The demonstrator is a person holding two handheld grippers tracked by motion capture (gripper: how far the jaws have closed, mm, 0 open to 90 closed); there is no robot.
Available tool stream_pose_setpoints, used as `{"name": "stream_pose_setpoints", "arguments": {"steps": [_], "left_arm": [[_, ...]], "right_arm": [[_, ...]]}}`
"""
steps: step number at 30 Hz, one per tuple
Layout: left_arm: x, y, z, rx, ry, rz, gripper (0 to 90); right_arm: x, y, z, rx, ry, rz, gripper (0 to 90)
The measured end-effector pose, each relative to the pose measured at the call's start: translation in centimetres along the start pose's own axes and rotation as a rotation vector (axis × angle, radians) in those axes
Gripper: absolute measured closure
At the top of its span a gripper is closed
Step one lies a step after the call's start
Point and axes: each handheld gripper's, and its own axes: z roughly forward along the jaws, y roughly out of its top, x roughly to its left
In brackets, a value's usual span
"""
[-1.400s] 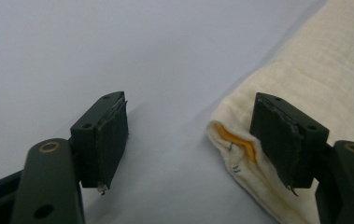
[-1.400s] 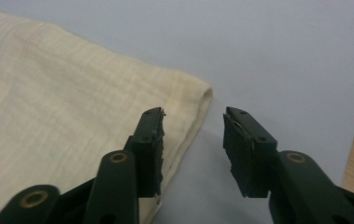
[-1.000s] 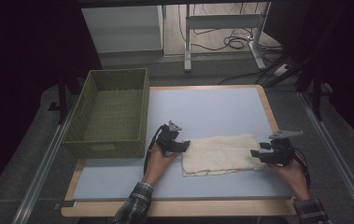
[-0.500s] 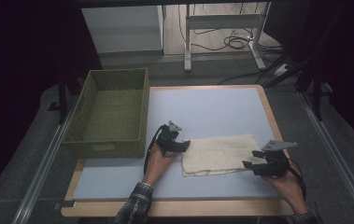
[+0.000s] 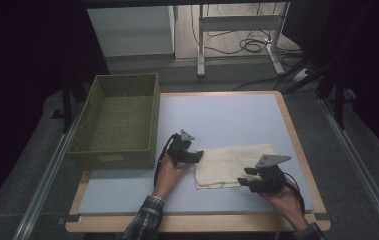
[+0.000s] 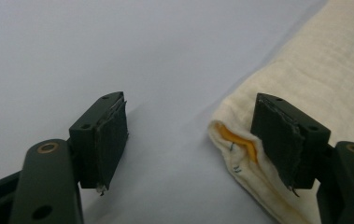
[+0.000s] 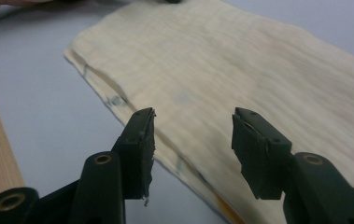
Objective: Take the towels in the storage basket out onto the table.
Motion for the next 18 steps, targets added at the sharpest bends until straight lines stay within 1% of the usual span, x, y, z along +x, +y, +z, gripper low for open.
{"name": "stream_pose_setpoints", "arguments": {"steps": [4,10,14,18], "left_arm": [[0.0,0.0,0.0,-0.001,0.000,-0.001,27.2],[0.0,0.0,0.0,0.000,0.000,0.000,27.2],[0.0,0.0,0.0,-0.001,-0.001,-0.001,27.2],[0.0,0.0,0.0,-0.001,-0.001,0.000,27.2]], "right_arm": [[1.3,0.9,1.7,0.012,0.039,-0.030,53.9],[3.3,2.4,4.0,0.021,0.111,-0.058,59.8],[4.6,3.4,5.4,0.033,0.141,-0.087,60.2],[5.7,4.3,6.8,0.038,0.167,-0.099,60.2]]}}
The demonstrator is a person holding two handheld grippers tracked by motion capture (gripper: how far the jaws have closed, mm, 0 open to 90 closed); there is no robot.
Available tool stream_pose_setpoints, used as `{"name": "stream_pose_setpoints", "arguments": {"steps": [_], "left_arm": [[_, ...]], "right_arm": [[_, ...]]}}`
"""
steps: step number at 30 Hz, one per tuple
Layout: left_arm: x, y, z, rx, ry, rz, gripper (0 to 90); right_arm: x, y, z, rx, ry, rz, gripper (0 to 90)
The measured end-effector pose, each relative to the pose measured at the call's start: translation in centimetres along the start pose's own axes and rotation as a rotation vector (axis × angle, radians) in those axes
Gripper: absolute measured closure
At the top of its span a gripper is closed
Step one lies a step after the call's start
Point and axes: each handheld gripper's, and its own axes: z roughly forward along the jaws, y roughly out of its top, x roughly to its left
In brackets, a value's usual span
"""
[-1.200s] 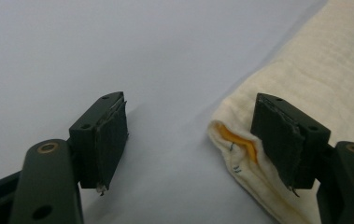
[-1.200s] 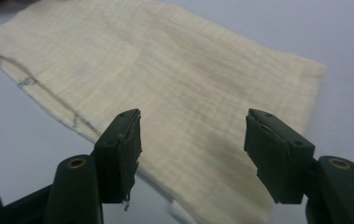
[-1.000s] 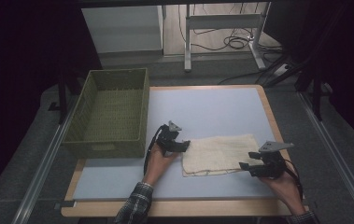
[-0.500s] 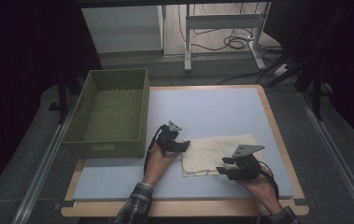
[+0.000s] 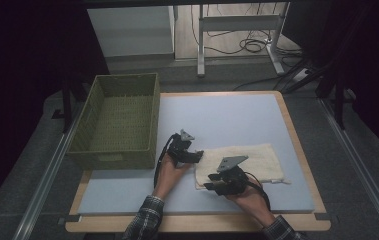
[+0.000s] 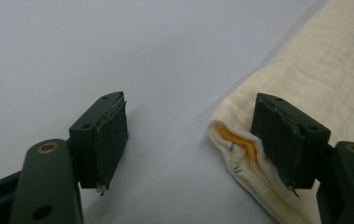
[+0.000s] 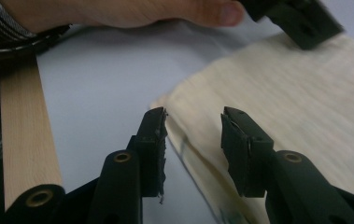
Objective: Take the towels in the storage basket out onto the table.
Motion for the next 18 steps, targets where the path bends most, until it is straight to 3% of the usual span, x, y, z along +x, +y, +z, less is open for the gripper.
{"name": "stream_pose_setpoints", "arguments": {"steps": [6,11,14,18], "left_arm": [[0.0,0.0,0.0,-0.001,0.000,0.000,27.2],[0.0,0.0,0.0,-0.001,-0.001,-0.001,27.2],[0.0,0.0,0.0,0.001,-0.002,-0.002,27.2],[0.0,0.0,0.0,0.000,0.005,-0.005,28.5]], "right_arm": [[0.7,1.0,1.7,0.010,0.005,-0.016,55.7],[1.3,1.1,2.6,0.032,-0.032,-0.038,55.6],[2.1,1.1,2.7,0.051,-0.109,-0.108,65.9],[2.6,1.0,2.7,0.048,-0.125,-0.114,81.5]]}}
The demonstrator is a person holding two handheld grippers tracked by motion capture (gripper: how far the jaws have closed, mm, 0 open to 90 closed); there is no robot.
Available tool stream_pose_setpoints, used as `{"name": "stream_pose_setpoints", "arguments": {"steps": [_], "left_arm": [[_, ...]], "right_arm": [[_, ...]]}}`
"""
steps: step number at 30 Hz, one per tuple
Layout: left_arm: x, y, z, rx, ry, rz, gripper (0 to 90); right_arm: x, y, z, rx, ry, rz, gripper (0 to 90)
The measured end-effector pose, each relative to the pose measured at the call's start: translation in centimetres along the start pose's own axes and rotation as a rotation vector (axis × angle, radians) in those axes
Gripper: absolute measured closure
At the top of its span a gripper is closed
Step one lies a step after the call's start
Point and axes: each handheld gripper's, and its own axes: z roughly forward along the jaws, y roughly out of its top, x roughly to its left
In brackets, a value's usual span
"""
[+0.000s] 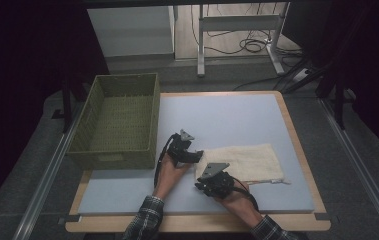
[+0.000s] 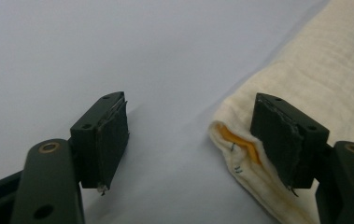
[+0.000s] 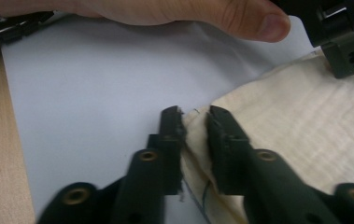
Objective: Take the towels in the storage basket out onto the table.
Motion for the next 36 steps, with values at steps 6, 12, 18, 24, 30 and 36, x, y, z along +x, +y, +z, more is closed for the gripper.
{"name": "stream_pose_setpoints", "arguments": {"steps": [6,12,18,24,30,36], "left_arm": [[-0.2,-0.1,-0.3,-0.016,-0.042,0.025,54.1],[-0.6,-0.1,-0.5,-0.026,-0.082,0.026,87.4],[0.5,-0.6,-2.2,-0.057,-0.048,-0.040,87.2],[0.4,-0.4,-2.6,-0.089,-0.066,-0.038,86.7],[-0.6,1.1,-2.1,-0.127,-0.087,0.001,86.6],[-2.1,2.8,-1.1,-0.137,-0.118,0.040,86.3]], "right_arm": [[-0.9,-0.2,-0.1,-0.012,0.049,0.069,84.4],[-1.2,-0.1,0.0,-0.015,0.073,0.084,84.8],[-1.1,0.9,0.9,-0.038,0.112,0.092,84.8],[-0.8,1.3,0.1,-0.074,0.109,0.082,84.7],[-1.6,0.6,-2.1,-0.120,0.073,0.107,84.5],[-2.5,-0.6,-4.3,-0.147,0.034,0.136,84.6]]}}
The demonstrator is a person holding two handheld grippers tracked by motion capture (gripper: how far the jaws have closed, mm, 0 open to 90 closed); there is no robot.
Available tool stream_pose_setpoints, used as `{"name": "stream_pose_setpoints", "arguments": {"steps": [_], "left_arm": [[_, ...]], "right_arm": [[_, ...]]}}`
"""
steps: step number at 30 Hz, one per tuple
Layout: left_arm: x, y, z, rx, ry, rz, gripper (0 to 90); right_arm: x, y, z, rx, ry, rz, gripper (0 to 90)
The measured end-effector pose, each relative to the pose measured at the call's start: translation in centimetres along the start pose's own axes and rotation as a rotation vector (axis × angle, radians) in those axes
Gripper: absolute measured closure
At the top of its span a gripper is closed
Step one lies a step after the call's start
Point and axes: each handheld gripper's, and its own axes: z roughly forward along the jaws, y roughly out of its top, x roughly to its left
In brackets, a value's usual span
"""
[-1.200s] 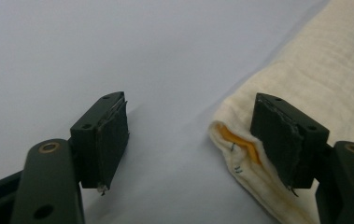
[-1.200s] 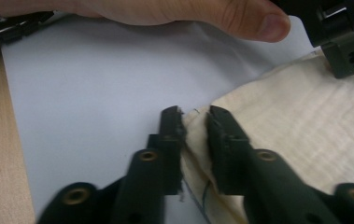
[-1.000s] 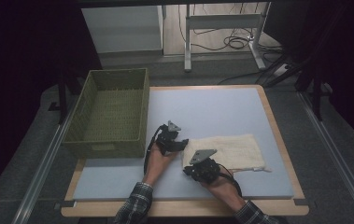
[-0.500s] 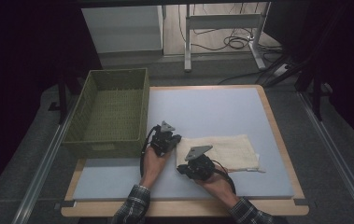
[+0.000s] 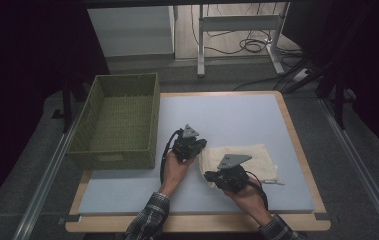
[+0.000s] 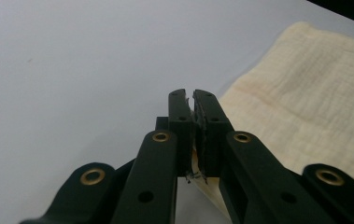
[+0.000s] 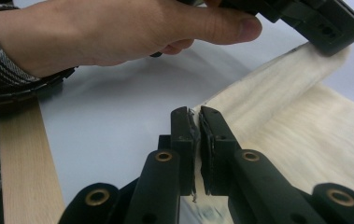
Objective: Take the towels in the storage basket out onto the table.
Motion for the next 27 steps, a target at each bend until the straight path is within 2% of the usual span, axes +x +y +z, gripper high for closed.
{"name": "stream_pose_setpoints", "arguments": {"steps": [4,14,27], "left_arm": [[-0.9,0.7,1.0,-0.001,-0.018,0.030,85.8],[-2.8,2.8,3.1,0.002,-0.074,0.072,85.4],[-5.9,5.7,6.6,0.013,-0.129,0.157,85.2]], "right_arm": [[-0.8,-0.9,-1.4,-0.015,-0.017,0.037,84.5],[-2.7,-3.3,-4.8,-0.051,-0.069,0.105,84.5],[-4.4,-5.9,-8.4,-0.053,-0.158,0.143,84.5]]}}
